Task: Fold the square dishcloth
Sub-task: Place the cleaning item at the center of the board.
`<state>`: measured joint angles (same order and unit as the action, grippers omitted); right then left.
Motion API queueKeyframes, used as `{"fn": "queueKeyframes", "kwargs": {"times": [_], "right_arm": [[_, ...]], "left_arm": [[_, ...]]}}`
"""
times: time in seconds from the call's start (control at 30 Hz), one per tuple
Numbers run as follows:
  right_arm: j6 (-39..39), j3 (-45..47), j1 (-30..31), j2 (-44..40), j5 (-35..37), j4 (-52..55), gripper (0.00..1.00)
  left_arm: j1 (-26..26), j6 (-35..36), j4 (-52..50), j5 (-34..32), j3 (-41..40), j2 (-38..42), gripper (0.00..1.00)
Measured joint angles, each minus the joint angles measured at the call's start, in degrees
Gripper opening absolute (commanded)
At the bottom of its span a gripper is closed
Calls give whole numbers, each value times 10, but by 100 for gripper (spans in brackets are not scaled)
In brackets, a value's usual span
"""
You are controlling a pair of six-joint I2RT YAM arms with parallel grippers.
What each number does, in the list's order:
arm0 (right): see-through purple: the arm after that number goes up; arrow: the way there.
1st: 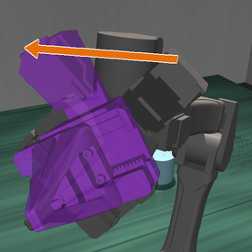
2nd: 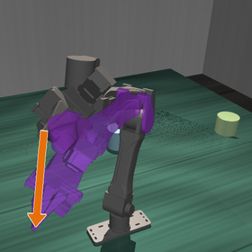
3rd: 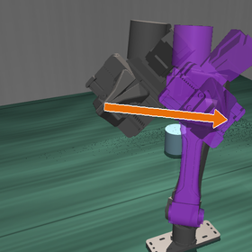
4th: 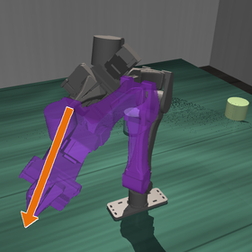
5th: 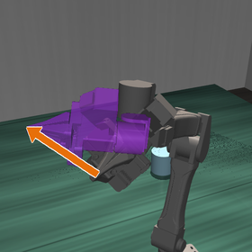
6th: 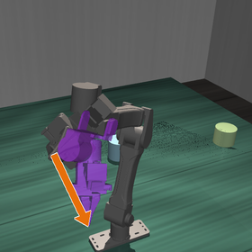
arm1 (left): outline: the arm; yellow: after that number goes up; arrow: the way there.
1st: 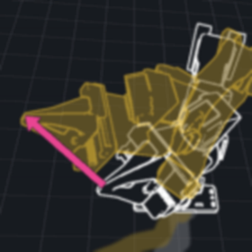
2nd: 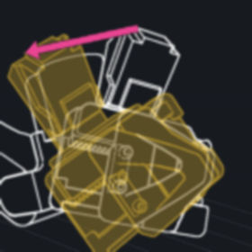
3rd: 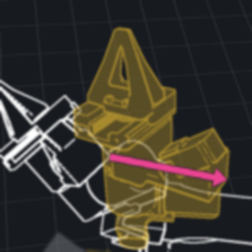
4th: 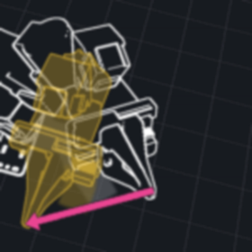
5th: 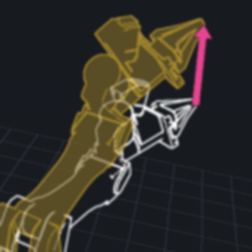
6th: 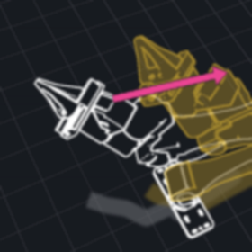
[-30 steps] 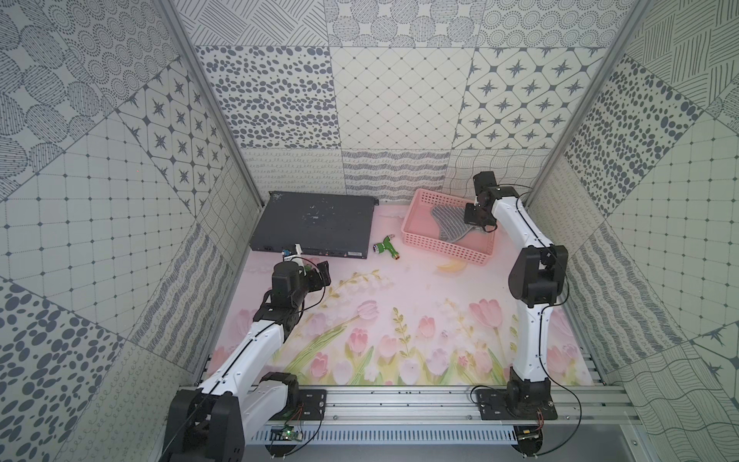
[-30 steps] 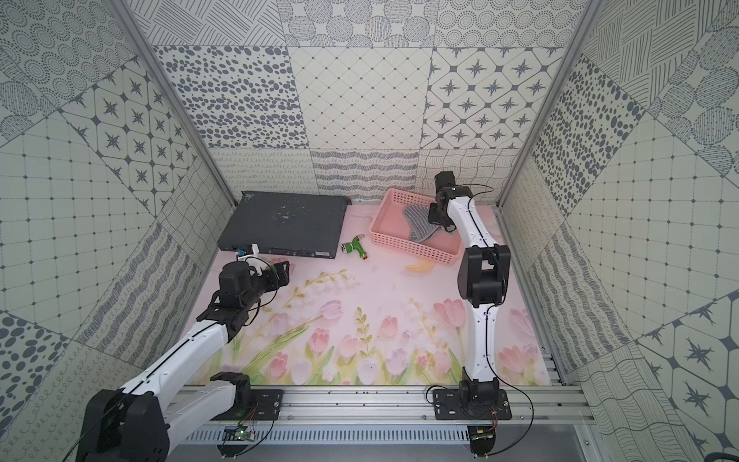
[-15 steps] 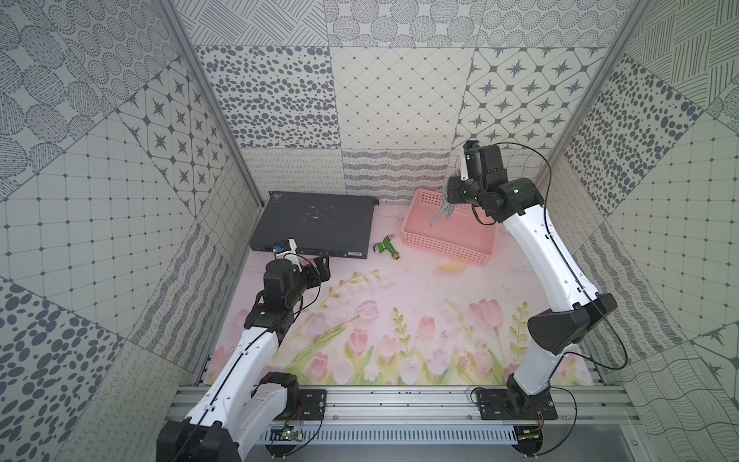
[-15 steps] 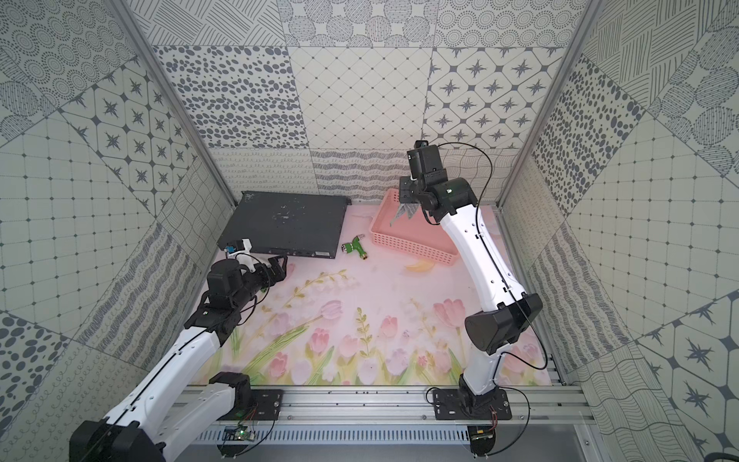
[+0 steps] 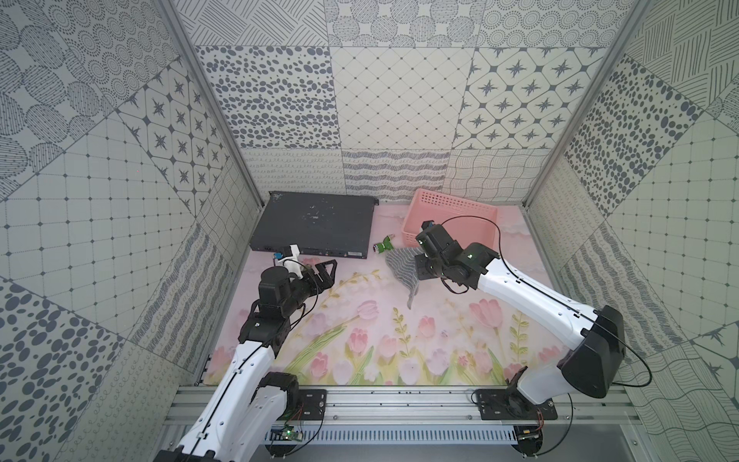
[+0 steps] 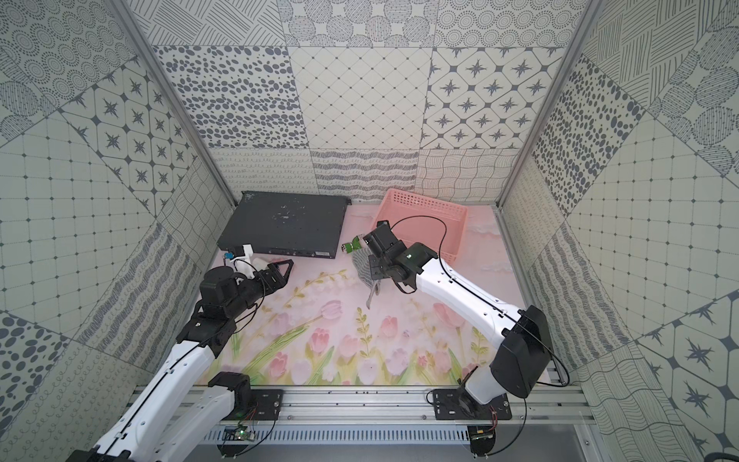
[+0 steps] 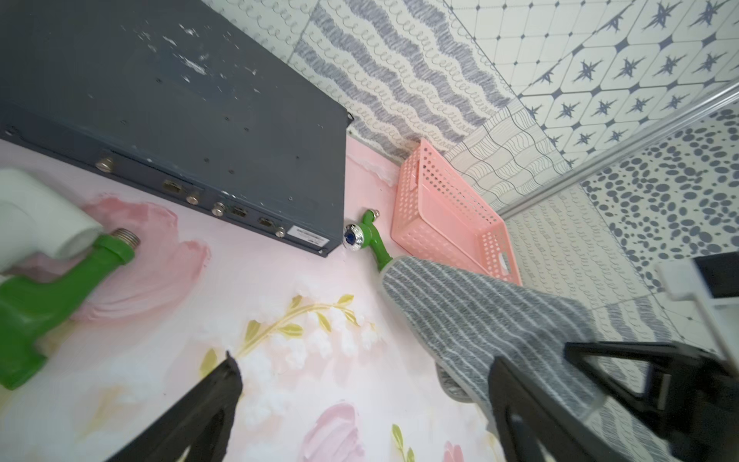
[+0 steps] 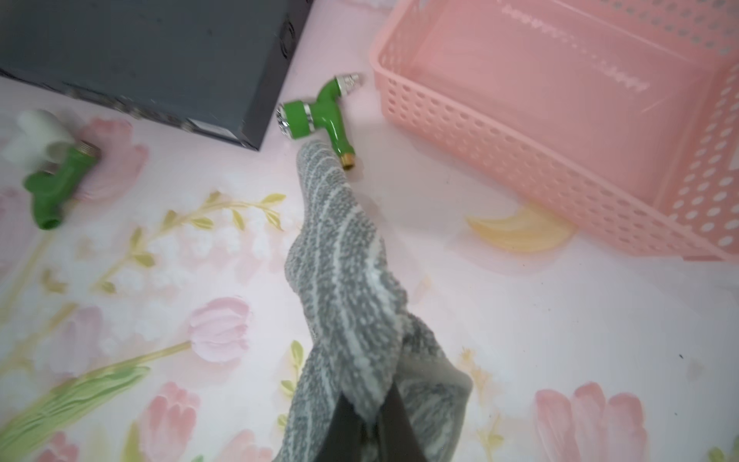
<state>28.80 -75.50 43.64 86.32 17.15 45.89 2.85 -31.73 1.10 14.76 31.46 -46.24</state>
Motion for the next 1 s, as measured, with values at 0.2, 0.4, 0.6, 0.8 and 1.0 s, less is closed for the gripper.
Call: {"fn": "queueKeyframes", "kwargs": {"times": [0.2,0.4,0.6,0.8,1.0], "right_arm": [[70,122,-7,1,22,-25,19],[130,194,-31,1,40,-35,52],[147,233,-58,-26,41,-40,68],[161,273,-91,-124,31,-45,79],[169,318,-133,-221,5,-46,83]], "left_arm": [[71,-21,5,44,-40,10,99],[207,-7,41,53,-105,25,99],[340,45,73,20,-125,-18,99],[463,126,113,-25,-82,-148,99],[550,210,146,-68,-6,-296,97]]}}
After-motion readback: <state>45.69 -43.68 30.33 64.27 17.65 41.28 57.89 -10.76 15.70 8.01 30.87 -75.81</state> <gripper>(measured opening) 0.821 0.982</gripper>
